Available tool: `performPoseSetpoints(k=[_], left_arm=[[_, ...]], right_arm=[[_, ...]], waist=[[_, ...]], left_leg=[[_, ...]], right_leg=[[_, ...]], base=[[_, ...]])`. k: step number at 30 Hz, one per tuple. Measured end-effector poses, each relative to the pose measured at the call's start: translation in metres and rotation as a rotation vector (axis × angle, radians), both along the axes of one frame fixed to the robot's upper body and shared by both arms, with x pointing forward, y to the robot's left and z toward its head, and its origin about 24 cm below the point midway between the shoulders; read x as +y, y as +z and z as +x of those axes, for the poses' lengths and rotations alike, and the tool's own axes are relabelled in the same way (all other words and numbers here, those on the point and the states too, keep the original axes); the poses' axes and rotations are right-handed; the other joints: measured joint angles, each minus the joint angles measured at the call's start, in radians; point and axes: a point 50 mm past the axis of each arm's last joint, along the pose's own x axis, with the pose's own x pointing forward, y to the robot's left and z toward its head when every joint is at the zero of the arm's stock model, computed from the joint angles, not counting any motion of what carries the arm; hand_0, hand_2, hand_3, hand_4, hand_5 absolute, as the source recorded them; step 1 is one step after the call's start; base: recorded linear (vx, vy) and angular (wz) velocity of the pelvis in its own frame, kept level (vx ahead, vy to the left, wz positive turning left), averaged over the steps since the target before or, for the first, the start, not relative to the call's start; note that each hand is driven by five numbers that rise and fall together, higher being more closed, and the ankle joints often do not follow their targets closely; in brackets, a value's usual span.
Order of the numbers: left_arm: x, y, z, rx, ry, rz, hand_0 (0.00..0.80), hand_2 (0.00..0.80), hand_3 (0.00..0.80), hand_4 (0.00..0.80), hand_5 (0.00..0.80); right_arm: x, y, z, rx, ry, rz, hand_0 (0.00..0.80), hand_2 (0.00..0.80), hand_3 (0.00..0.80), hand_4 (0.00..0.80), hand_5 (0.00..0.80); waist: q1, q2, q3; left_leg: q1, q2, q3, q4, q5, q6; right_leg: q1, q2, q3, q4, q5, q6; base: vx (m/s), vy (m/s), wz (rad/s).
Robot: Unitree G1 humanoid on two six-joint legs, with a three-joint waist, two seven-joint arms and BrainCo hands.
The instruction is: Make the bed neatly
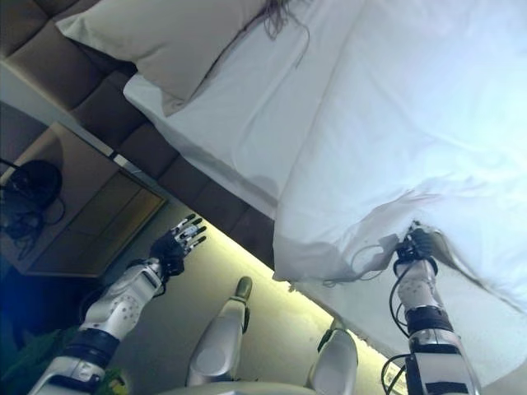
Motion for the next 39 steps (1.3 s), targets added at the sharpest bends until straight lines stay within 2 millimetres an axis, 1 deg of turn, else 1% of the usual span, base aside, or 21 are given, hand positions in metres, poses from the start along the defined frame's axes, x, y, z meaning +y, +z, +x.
performPoseSetpoints(k=[4, 7, 9, 10, 13, 15, 16, 19, 22, 25, 26, 29, 30, 33, 36, 37, 38, 39], left_arm=[[-0.013, -0.016, -0.008, 0.079, -0.049, 0.003, 0.000, 0.000, 0.000, 0.000, 0.000], [-0.024, -0.028, -0.016, 0.135, -0.096, 0.022, 0.000, 0.000, 0.000, 0.000, 0.000], [-0.031, -0.038, -0.023, 0.183, -0.110, 0.005, 0.000, 0.000, 0.000, 0.000, 0.000], [-0.035, -0.042, -0.025, 0.200, -0.117, -0.004, 0.000, 0.000, 0.000, 0.000, 0.000], [-0.050, -0.047, -0.030, 0.232, -0.137, -0.051, 0.000, 0.000, 0.000, 0.000, 0.000], [-0.059, -0.054, -0.034, 0.275, -0.122, -0.118, 0.000, 0.000, 0.000, 0.000, 0.000], [-0.062, -0.060, -0.038, 0.315, -0.104, -0.155, 0.000, 0.000, 0.000, 0.000, 0.000], [-0.071, -0.073, -0.048, 0.418, -0.070, -0.250, 0.000, 0.000, 0.000, 0.000, 0.000], [-0.082, -0.076, -0.054, 0.481, -0.088, -0.308, 0.000, 0.000, 0.000, 0.000, 0.000], [-0.096, -0.083, -0.064, 0.601, -0.104, -0.374, 0.000, 0.000, 0.000, 0.000, 0.000], [-0.103, -0.086, -0.069, 0.657, -0.111, -0.412, 0.000, 0.000, 0.000, 0.000, 0.000], [-0.113, -0.091, -0.083, 0.803, -0.128, -0.511, 0.000, 0.000, 0.000, 0.000, 0.000], [-0.116, -0.091, -0.086, 0.842, -0.126, -0.553, 0.000, 0.000, 0.000, 0.000, 0.000], [-0.120, -0.087, -0.089, 0.921, -0.109, -0.644, 0.000, 0.000, 0.000, 0.000, 0.000], [-0.115, -0.086, -0.091, 0.964, -0.086, -0.668, 0.000, 0.000, 0.000, 0.000, 0.000], [-0.114, -0.086, -0.092, 0.974, -0.089, -0.668, 0.000, 0.000, 0.000, 0.000, 0.000], [-0.108, -0.085, -0.091, 0.973, -0.089, -0.652, 0.000, 0.000, 0.000, 0.000, 0.000], [-0.109, -0.083, -0.092, 0.974, -0.103, -0.648, 0.000, 0.000, 0.000, 0.000, 0.000]], right_arm=[[0.019, -0.020, -0.010, 0.098, 0.067, -0.023, 0.800, 0.800, 0.800, 0.800, 0.800], [0.034, -0.034, -0.019, 0.174, 0.138, -0.050, 0.800, 0.800, 0.800, 0.800, 0.800], [0.044, -0.035, -0.020, 0.191, 0.181, -0.064, 0.800, 0.800, 0.800, 0.800, 0.800], [0.050, -0.034, -0.018, 0.191, 0.206, -0.069, 0.800, 0.800, 0.800, 0.800, 0.800], [0.064, -0.035, -0.019, 0.194, 0.271, -0.088, 0.800, 0.800, 0.800, 0.800, 0.800], [0.075, -0.039, -0.021, 0.223, 0.341, -0.121, 0.800, 0.800, 0.800, 0.800, 0.800], [0.084, -0.040, -0.021, 0.234, 0.388, -0.134, 0.800, 0.800, 0.800, 0.800, 0.800], [0.109, -0.039, -0.020, 0.237, 0.505, -0.165, 0.800, 0.800, 0.800, 0.800, 0.800], [0.130, -0.039, -0.021, 0.241, 0.612, -0.200, 0.800, 0.800, 0.800, 0.800, 0.800], [0.148, -0.043, -0.025, 0.270, 0.681, -0.209, 0.800, 0.800, 0.800, 0.800, 0.800], [0.153, -0.044, -0.026, 0.282, 0.698, -0.211, 0.800, 0.800, 0.800, 0.800, 0.800], [0.161, -0.046, -0.028, 0.309, 0.714, -0.210, 0.800, 0.800, 0.800, 0.800, 0.800], [0.161, -0.046, -0.029, 0.319, 0.711, -0.211, 0.800, 0.800, 0.800, 0.800, 0.800], [0.160, -0.044, -0.026, 0.331, 0.696, -0.225, 0.800, 0.800, 0.800, 0.800, 0.800], [0.160, -0.043, -0.025, 0.345, 0.687, -0.234, 0.800, 0.800, 0.800, 0.800, 0.800], [0.160, -0.044, -0.025, 0.352, 0.688, -0.235, 0.800, 0.800, 0.800, 0.800, 0.800], [0.160, -0.043, -0.025, 0.354, 0.686, -0.238, 0.800, 0.800, 0.800, 0.800, 0.800], [0.159, -0.043, -0.025, 0.358, 0.684, -0.241, 0.800, 0.800, 0.800, 0.800, 0.800]], waist=[[-0.002, -0.021, -0.072], [-0.002, -0.028, -0.134], [-0.008, -0.026, -0.164], [-0.019, -0.025, -0.170], [-0.031, -0.024, -0.186], [-0.043, -0.025, -0.195], [-0.055, -0.025, -0.207], [-0.073, -0.025, -0.209], [-0.076, -0.024, -0.223], [-0.076, -0.020, -0.245], [-0.076, -0.018, -0.258], [-0.077, -0.014, -0.272], [-0.077, -0.012, -0.273], [-0.077, -0.008, -0.277], [-0.075, -0.007, -0.277], [-0.075, -0.006, -0.279], [-0.073, -0.003, -0.279], [-0.072, -0.002, -0.279]], left_leg=[[0.105, -0.003, 0.012, -0.083, 0.010, 0.003], [0.171, 0.000, 0.022, -0.132, 0.013, -0.003], [0.209, 0.007, 0.026, -0.164, 0.023, -0.015], [0.230, 0.014, 0.027, -0.181, 0.028, -0.019], [0.277, 0.035, 0.031, -0.226, 0.041, -0.030], [0.304, 0.042, 0.035, -0.249, 0.047, -0.031], [0.309, 0.044, 0.037, -0.255, 0.050, -0.032], [0.345, 0.049, 0.048, -0.271, 0.054, -0.032], [0.356, 0.055, 0.050, -0.274, 0.054, -0.032], [0.374, 0.055, 0.050, -0.284, 0.057, -0.033], [0.372, 0.055, 0.050, -0.287, 0.056, -0.032], [0.390, 0.055, 0.050, -0.303, 0.063, -0.032], [0.388, 0.055, 0.050, -0.306, 0.066, -0.034], [0.392, 0.055, 0.050, -0.319, 0.069, -0.029], [0.404, 0.054, 0.049, -0.326, 0.074, -0.034], [0.407, 0.055, 0.049, -0.329, 0.072, -0.032], [0.406, 0.055, 0.049, -0.331, 0.073, -0.033], [0.405, 0.055, 0.049, -0.332, 0.074, -0.034]], right_leg=[[0.148, 0.013, -0.008, -0.164, 0.049, 0.005], [0.219, 0.021, -0.008, -0.224, 0.054, 0.009], [0.252, 0.032, -0.008, -0.246, 0.057, 0.014], [0.269, 0.039, -0.009, -0.255, 0.057, 0.014], [0.301, 0.058, -0.009, -0.274, 0.057, 0.014], [0.318, 0.064, -0.009, -0.278, 0.055, 0.011], [0.320, 0.065, -0.009, -0.280, 0.055, 0.010], [0.346, 0.070, -0.003, -0.287, 0.054, 0.010], [0.355, 0.075, 0.000, -0.287, 0.053, 0.007], [0.373, 0.075, 0.000, -0.294, 0.053, 0.006], [0.374, 0.076, -0.001, -0.297, 0.053, 0.006], [0.387, 0.076, -0.003, -0.302, 0.053, 0.007], [0.391, 0.075, -0.003, -0.304, 0.053, 0.007], [0.392, 0.076, -0.003, -0.307, 0.054, 0.008], [0.405, 0.076, -0.004, -0.315, 0.054, 0.009], [0.407, 0.076, -0.004, -0.317, 0.054, 0.009], [0.407, 0.076, -0.005, -0.321, 0.054, 0.009], [0.407, 0.076, -0.006, -0.322, 0.055, 0.010]], base=[[0.212, 0.115, 0.04], [0.156, 0.062, 0.00], [0.083, 0.040, -0.04], [0.048, 0.035, -0.05], [0.040, 0.032, -0.05], [0.042, 0.026, -0.04], [0.045, 0.027, -0.06], [0.024, 0.024, -0.08], [0.002, 0.007, -0.01], [0.009, 0.020, 0.01], [0.000, 0.000, 0.00], [0.005, 0.005, 0.01], [0.021, 0.011, 0.03], [0.023, 0.001, 0.01], [0.010, -0.001, 0.00], [0.032, -0.015, 0.01], [0.033, -0.023, 0.01], [0.033, -0.027, 0.02]])
